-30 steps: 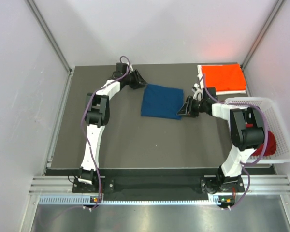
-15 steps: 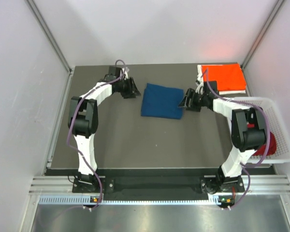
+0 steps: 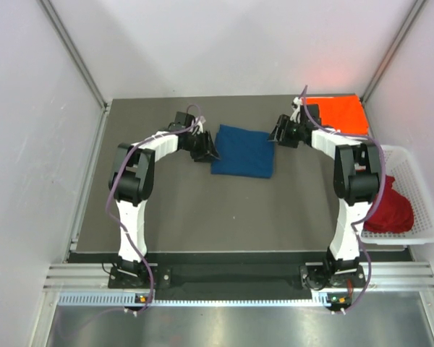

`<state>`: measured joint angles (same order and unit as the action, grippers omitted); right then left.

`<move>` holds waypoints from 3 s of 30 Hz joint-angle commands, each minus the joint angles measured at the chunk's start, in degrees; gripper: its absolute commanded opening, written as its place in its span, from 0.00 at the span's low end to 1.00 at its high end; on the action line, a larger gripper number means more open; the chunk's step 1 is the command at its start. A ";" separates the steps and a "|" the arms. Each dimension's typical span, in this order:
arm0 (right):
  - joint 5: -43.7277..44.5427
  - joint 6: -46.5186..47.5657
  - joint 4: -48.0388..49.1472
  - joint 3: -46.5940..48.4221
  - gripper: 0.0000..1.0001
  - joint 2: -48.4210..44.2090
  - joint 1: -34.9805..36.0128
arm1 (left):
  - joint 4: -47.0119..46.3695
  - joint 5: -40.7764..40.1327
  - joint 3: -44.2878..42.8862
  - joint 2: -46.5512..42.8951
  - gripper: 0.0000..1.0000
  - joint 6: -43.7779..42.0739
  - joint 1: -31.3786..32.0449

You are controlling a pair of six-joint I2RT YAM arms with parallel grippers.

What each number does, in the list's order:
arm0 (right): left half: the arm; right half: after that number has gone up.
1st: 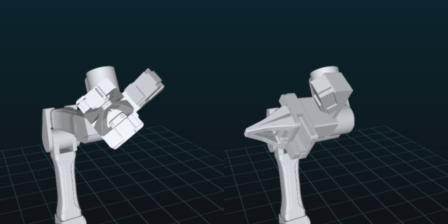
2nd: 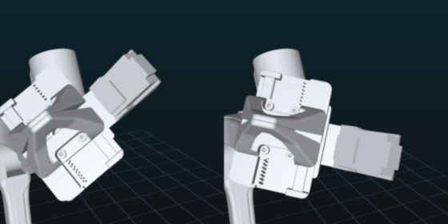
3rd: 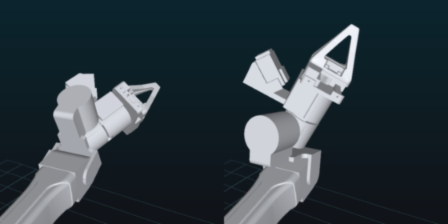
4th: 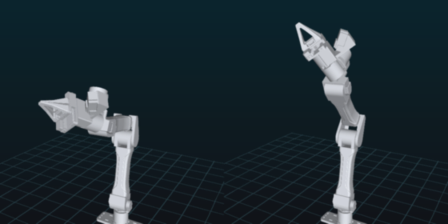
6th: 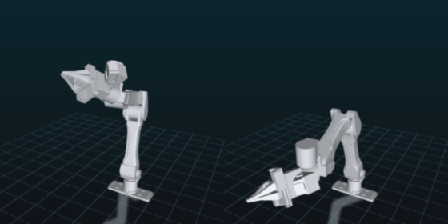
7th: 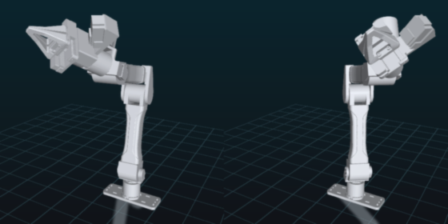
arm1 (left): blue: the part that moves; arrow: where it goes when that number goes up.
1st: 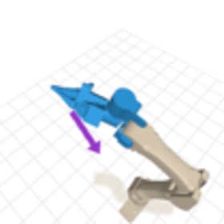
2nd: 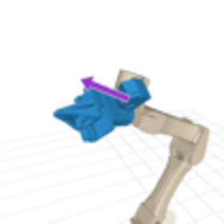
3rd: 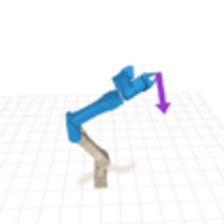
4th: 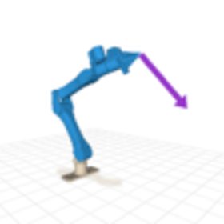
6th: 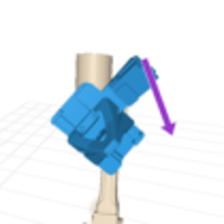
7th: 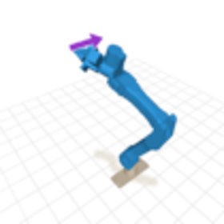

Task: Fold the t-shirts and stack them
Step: Fold the tshirt

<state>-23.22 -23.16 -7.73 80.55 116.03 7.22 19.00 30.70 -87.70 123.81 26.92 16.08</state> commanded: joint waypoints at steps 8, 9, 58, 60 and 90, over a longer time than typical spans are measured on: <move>3.54 -2.24 6.93 4.79 0.16 6.67 -1.07 | 1.72 -1.96 2.36 -0.23 0.00 -1.25 0.01; 3.54 -2.68 7.02 4.88 0.12 6.84 -1.16 | 1.91 -2.48 2.62 -0.41 0.00 -1.17 0.01; -4.46 12.16 -2.38 11.29 0.67 9.91 2.53 | 0.50 -2.12 2.10 -1.47 0.34 8.42 1.68; -5.95 13.40 -2.99 13.04 0.68 11.76 2.53 | 0.77 -3.18 1.92 -0.50 0.33 8.24 0.89; -4.11 6.81 -1.68 12.26 0.78 13.52 2.62 | 9.12 -6.09 -11.70 9.25 0.33 3.85 -4.21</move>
<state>-29.58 -14.37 -9.30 94.45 128.75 10.20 25.34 28.62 -97.76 130.04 32.93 12.49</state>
